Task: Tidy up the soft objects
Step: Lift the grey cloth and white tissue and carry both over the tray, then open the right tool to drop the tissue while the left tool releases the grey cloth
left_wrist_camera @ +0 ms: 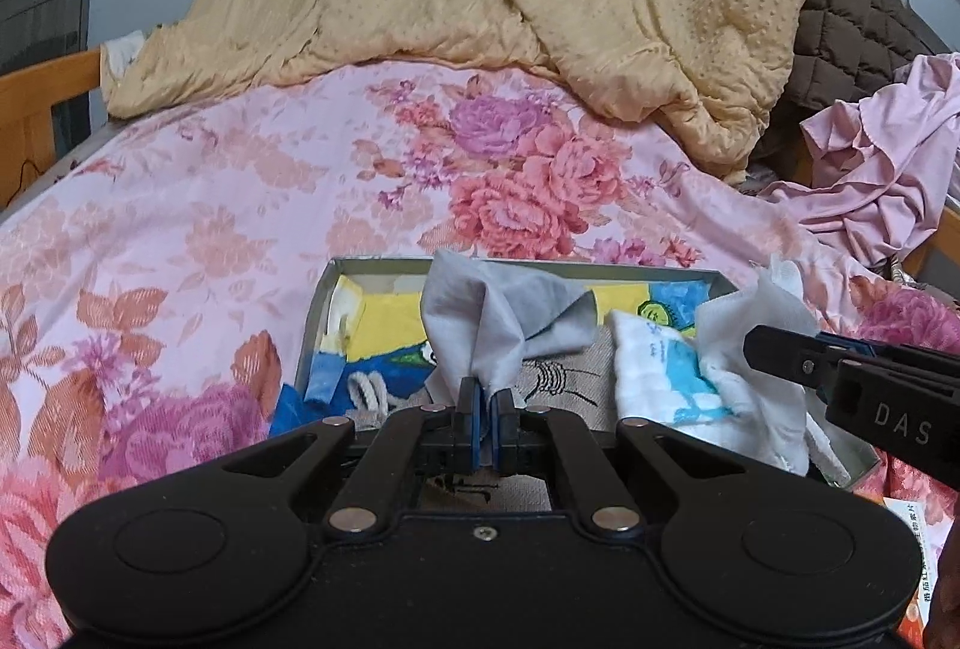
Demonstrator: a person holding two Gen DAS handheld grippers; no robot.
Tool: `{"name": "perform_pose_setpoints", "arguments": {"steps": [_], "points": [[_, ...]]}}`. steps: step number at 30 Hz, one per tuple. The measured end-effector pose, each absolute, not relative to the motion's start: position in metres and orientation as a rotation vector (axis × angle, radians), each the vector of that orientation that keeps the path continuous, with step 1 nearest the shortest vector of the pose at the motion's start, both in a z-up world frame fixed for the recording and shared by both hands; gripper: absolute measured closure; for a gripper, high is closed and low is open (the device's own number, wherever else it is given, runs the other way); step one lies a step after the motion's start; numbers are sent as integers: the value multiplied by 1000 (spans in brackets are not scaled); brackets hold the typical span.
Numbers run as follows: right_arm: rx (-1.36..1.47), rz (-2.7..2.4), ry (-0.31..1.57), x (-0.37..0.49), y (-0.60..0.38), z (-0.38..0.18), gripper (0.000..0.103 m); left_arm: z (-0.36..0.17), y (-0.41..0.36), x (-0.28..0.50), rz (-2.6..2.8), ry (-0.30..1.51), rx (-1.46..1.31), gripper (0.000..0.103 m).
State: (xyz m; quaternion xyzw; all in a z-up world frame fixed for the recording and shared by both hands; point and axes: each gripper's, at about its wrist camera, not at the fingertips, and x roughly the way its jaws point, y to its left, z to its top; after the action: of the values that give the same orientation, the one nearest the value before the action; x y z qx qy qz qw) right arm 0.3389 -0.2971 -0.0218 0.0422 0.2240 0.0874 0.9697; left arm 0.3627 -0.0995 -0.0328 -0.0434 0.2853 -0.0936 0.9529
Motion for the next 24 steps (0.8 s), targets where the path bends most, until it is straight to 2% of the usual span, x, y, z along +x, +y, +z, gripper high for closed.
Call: {"name": "perform_pose_setpoints", "arguments": {"steps": [4, 6, 8, 12, 16, 24], "points": [[97, 190, 458, 340, -298, -24, 86, -34, -100, 363, -187, 592, -92, 100], [104, 202, 461, 341, -298, -25, 83, -35, -101, 363, -186, 599, -93, 100], [127, 221, 461, 341, -299, -26, 75, -35, -100, 363, -183, 607, -96, 99], [153, 242, 449, 341, -300, -27, 68, -35, -98, 362, -187, 616, -111, 98], [199, 286, 447, 342, -303, -28, 52, -35, -97, 361, -200, 617, -119, 98], [292, 355, 459, 345, -308, -31, 38, -37, -94, 358, -203, 616, -130, 89]]}}
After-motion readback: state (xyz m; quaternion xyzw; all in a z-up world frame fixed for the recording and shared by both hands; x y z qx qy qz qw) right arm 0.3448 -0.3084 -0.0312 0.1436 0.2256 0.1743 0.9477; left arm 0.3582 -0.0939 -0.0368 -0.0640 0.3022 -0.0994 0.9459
